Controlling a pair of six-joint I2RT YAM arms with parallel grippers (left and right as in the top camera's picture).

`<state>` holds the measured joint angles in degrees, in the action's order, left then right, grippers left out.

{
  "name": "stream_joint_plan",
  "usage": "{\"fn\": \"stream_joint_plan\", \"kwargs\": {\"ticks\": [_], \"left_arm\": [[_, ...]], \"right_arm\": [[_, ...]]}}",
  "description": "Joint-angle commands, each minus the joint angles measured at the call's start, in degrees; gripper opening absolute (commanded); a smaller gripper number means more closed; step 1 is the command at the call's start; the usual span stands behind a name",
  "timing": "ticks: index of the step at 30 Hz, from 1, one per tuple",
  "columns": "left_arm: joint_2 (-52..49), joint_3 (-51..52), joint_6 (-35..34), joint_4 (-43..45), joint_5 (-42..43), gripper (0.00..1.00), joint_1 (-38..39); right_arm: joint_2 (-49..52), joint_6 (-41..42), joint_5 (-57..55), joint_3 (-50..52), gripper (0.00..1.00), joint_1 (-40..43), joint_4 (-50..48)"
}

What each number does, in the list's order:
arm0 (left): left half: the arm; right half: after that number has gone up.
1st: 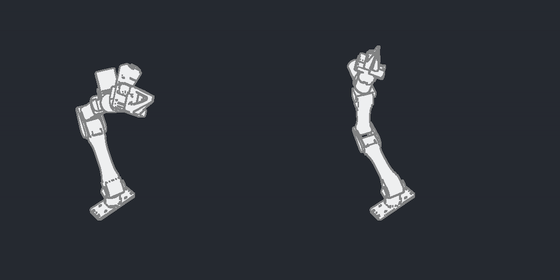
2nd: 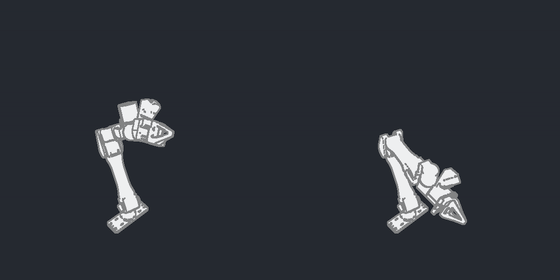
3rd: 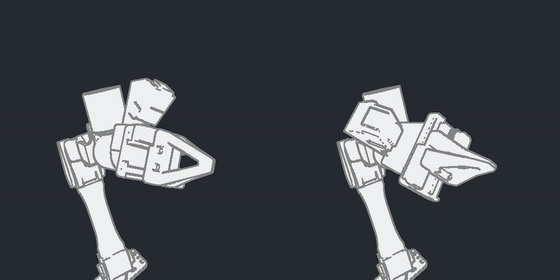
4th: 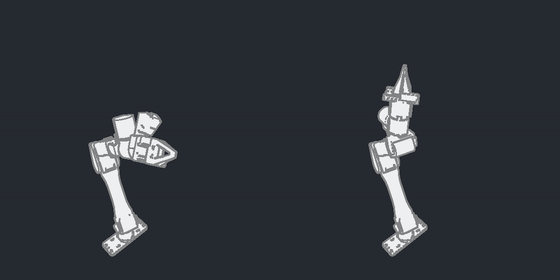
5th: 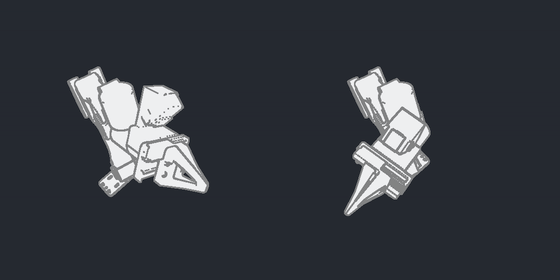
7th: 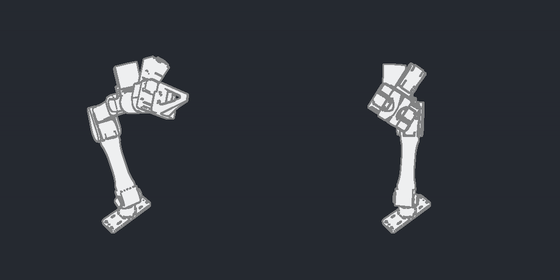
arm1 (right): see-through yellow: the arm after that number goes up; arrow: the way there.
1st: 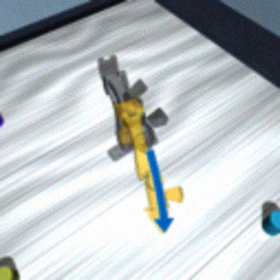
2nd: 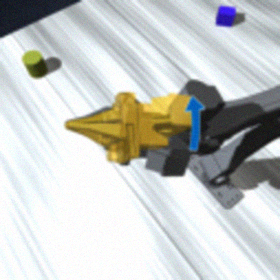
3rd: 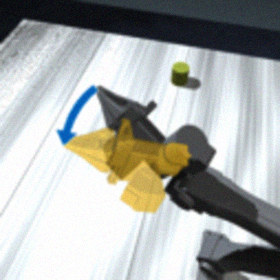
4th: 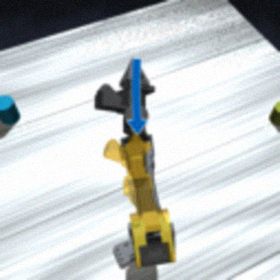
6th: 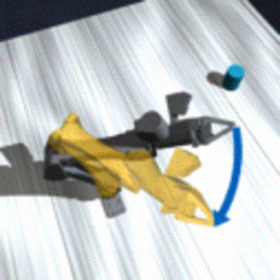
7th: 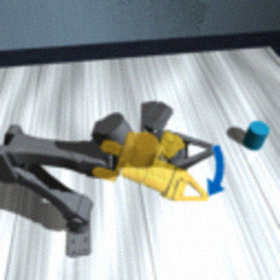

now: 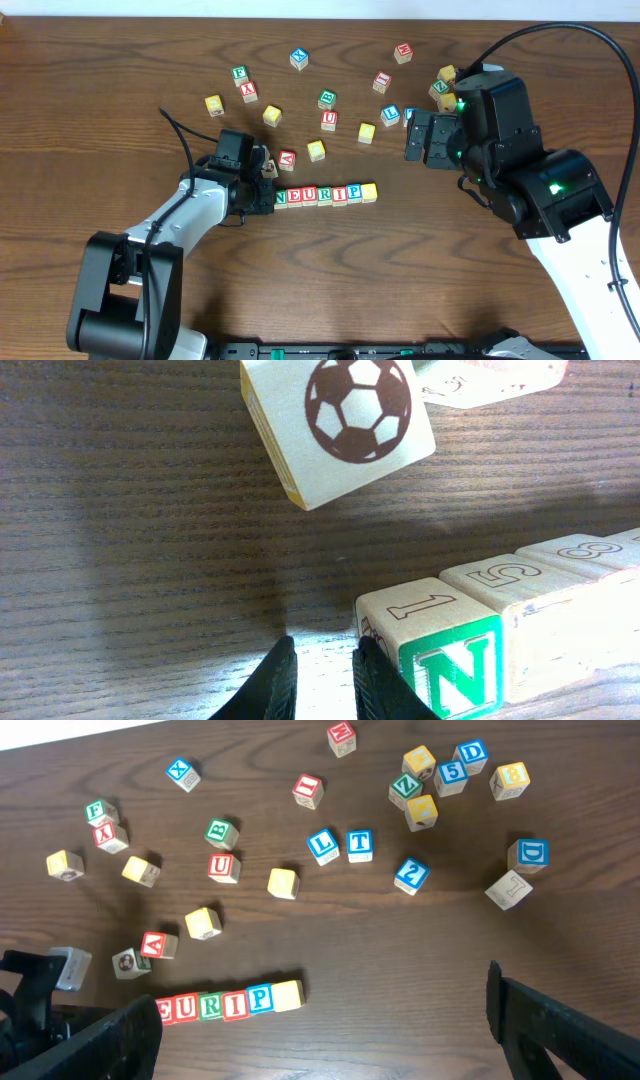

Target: Spell out NEURIPS

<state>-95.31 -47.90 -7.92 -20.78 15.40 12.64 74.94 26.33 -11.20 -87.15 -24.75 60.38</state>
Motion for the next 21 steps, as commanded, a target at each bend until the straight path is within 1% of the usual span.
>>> {"fn": "stream_joint_plan", "kwargs": {"ticks": [1, 9, 15, 21], "left_arm": [[-0.42, 0.61, -0.59, -0.07, 1.09, 0.2, 0.09], [-0.42, 0.63, -0.57, -0.57, -0.28, 0.2, -0.04], [-0.37, 0.59, -0.59, -2.27, -4.7, 0.2, -0.28], [-0.35, -0.44, -0.98, -2.73, -4.72, 0.21, -2.51]], "right_arm": [[-0.04, -0.26, -0.94, -0.15, 0.99, 0.2, 0.11], [-0.04, -0.26, -1.92, -0.15, 0.99, 0.35, 1.09], [-0.04, -0.26, -2.89, -0.15, 0.99, 0.42, 2.19], [-0.04, -0.26, -3.39, -0.15, 0.99, 0.46, 2.23]]}}
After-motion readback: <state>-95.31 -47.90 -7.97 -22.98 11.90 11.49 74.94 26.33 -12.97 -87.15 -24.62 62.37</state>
